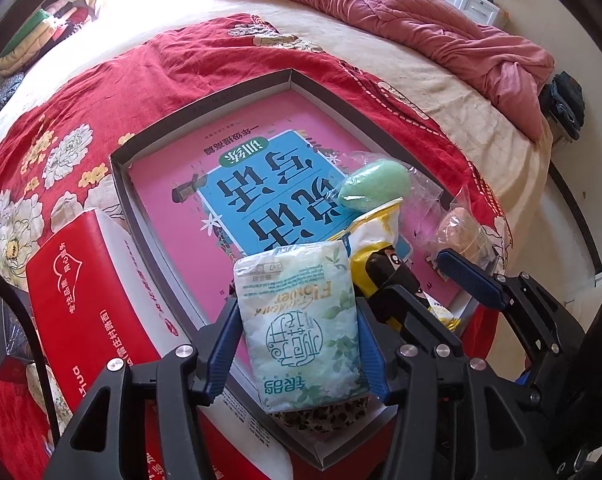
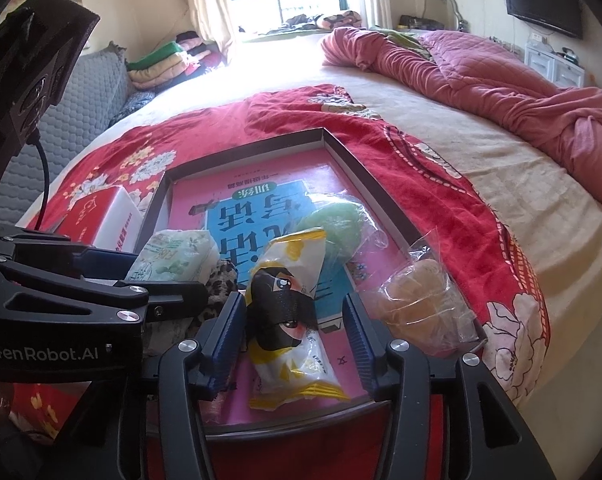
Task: Organize soft objects
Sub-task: 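Lower and release the tissue packet with the left tool while the right tool releases the snack bag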
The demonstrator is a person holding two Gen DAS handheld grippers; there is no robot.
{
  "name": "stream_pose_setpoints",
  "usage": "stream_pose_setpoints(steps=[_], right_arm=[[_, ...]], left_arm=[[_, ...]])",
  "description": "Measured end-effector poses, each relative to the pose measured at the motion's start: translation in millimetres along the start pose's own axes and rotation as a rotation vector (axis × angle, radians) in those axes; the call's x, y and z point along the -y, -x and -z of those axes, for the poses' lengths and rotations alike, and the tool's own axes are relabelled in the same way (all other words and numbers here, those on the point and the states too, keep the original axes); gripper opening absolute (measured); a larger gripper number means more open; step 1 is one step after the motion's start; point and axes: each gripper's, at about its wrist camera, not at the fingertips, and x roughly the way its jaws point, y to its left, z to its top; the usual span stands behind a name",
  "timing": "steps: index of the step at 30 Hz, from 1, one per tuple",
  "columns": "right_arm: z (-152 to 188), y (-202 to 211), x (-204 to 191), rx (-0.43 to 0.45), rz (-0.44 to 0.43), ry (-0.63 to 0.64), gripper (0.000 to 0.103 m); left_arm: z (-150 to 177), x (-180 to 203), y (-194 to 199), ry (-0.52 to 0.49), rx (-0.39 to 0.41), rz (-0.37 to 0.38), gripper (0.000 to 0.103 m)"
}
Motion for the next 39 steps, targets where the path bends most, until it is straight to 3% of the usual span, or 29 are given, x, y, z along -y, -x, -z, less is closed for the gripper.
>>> stream_pose_setpoints(steps=[20,39], right_arm=[[-2,13,12,0.054,0.074,-0.038,0.056],[-6,26,11,0.085,0.149,-0.024,0.071]], left_arm=[[5,-4,17,0.005,0.026,-0.004,0.062],[16,-2,50,0.012,0.090,-0.002,0.069]])
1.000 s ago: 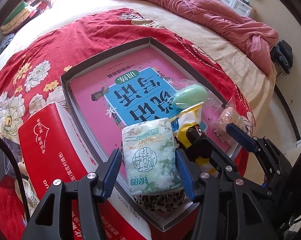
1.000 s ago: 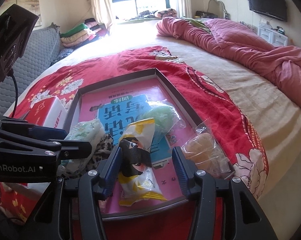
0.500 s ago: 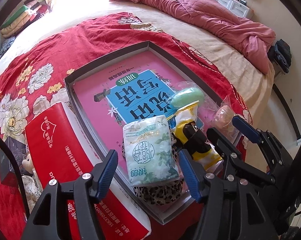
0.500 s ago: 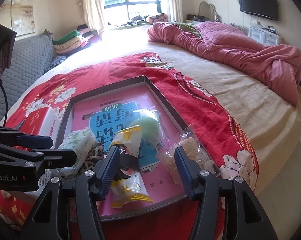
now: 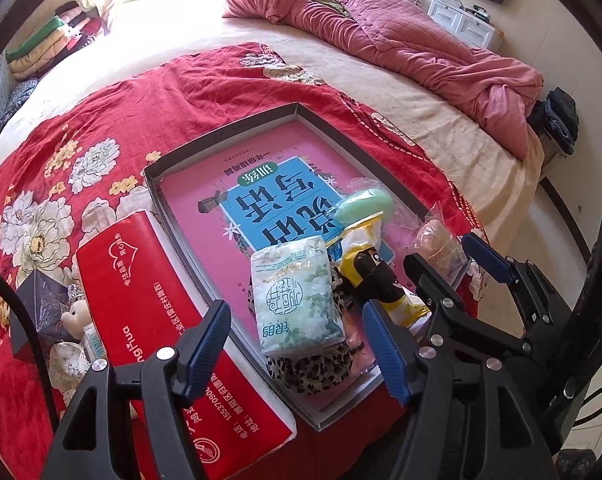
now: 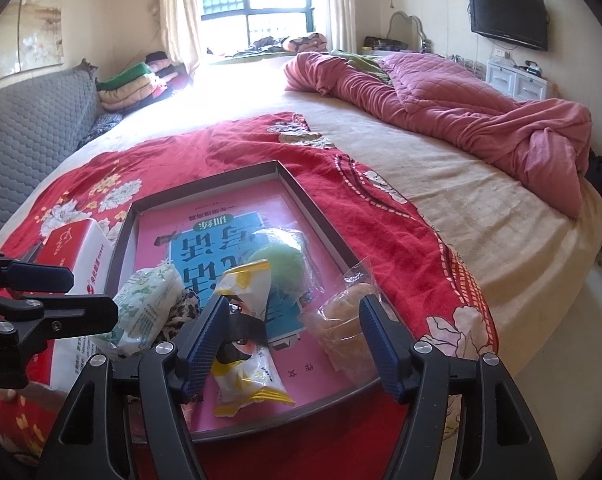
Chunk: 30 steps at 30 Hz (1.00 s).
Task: Organize soft objects
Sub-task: 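Lower and release the tissue packet with the left tool while the right tool releases the snack bag, then move both tools back over the pile of items beside the tray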
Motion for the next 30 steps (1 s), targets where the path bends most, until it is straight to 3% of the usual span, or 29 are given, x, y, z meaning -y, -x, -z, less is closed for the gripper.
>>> stream_pose_setpoints(steps=[3,20,30], right_arm=[[-1,2,-1,0.005,0.023,0.009,0.075],[-5,23,-8,0.018,0.051,-0.007,0.076],[-17,56,-26,0.082,0.026,0.012,0.077]], left_arm=[[3,0,6,0.000,0.013,-0.001,0.070],[23,-3,33,-0.002,0.054,-0.002,0.073],[36,-20,47,0.026,0.071,0.005,0.074]])
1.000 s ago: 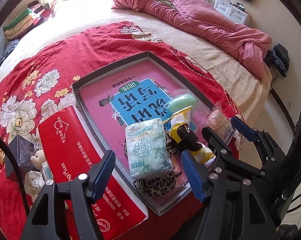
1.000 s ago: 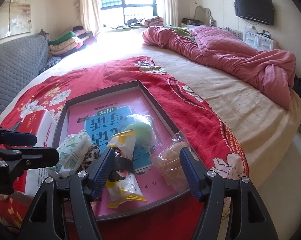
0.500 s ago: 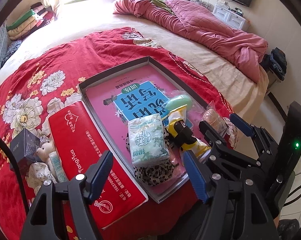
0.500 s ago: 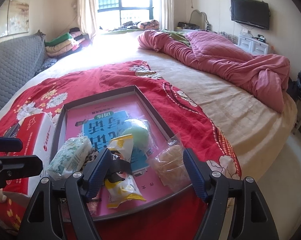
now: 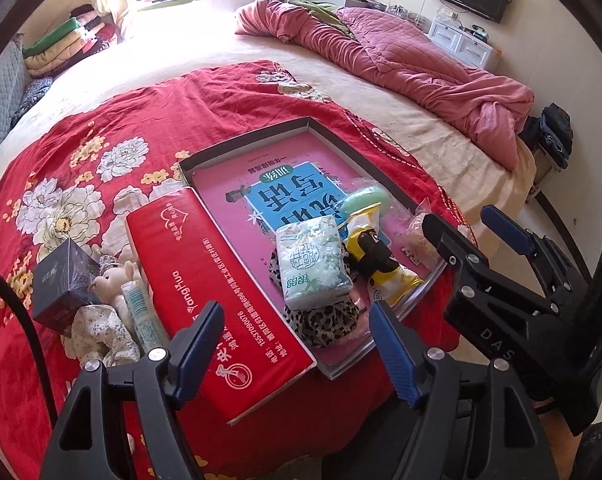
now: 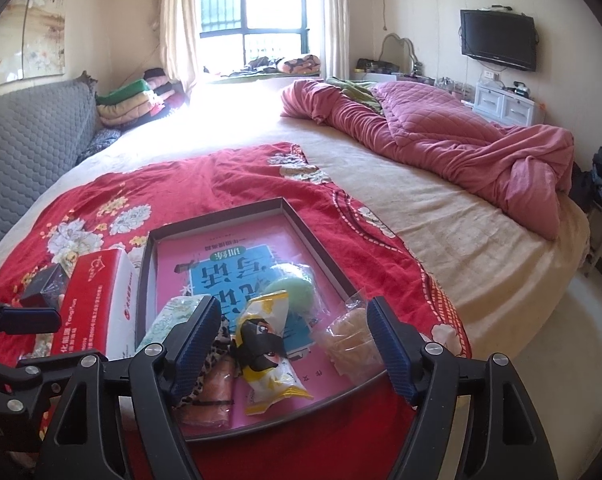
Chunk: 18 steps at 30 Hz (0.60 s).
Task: Organize soft objects
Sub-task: 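Move both tools back over the pile of items beside the tray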
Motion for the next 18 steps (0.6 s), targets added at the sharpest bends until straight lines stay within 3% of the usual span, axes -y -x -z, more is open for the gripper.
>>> stream_pose_setpoints(steps=[18], right_arm=[[-19,45,-42,0.078,-0.096,0.062,0.078]], left_arm=[[27,-59,50,0.092,0.059,-0.019,0.074]])
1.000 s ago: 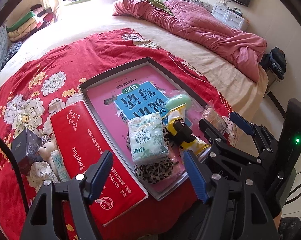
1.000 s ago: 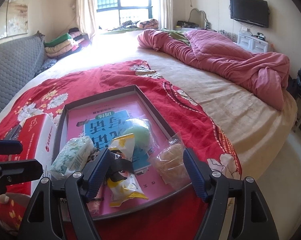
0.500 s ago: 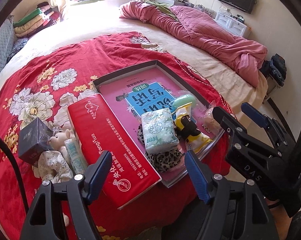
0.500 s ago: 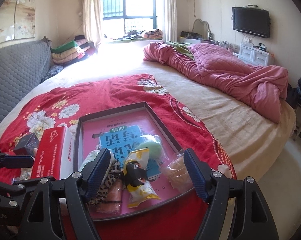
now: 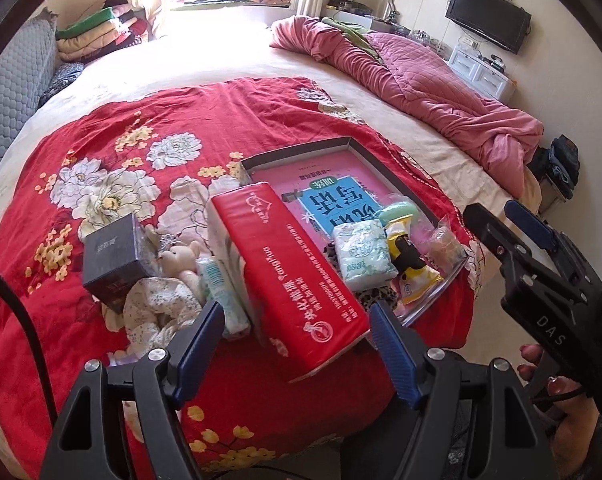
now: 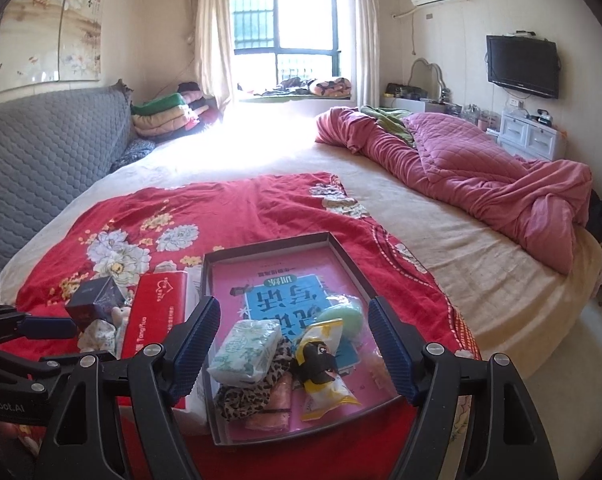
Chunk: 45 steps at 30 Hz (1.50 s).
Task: Organize soft objects
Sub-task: 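Move both tools back over the pile of items beside the tray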
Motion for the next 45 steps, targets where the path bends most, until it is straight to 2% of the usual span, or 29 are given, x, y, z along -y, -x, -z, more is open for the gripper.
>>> stream_pose_setpoints(steps=[8,14,24,35,41,45], right_arm=[[-8,12,-21,0.029,-0.036,0.034,0.078],[-11,18,-38,0.039,-0.100,0.063,0.078],[-4,22,-85,0.020,-0.168,0.209,0.078],[18,9,-131,-0.023,-0.193,0.364,0.078],[31,-3,-151,-0.061,-0.197,0.436,0.078],[43,-10,-167,-0.073,-0.184,0.528,0.078]], left_arm=[[21,-38,16,0.062,-0.004,-0.017,0.074],[35,-77,28,0.124,0.003,-0.054,0.074],[53,-133,28,0.235,-0.009,-0.078,0.074],[54,-164,-10,0.289,-0.052,-0.062,0.074],[39,-168,-44,0.280,-0.093,-0.057,0.074],[30,-164,-65,0.255,-0.118,-0.058,0.074]])
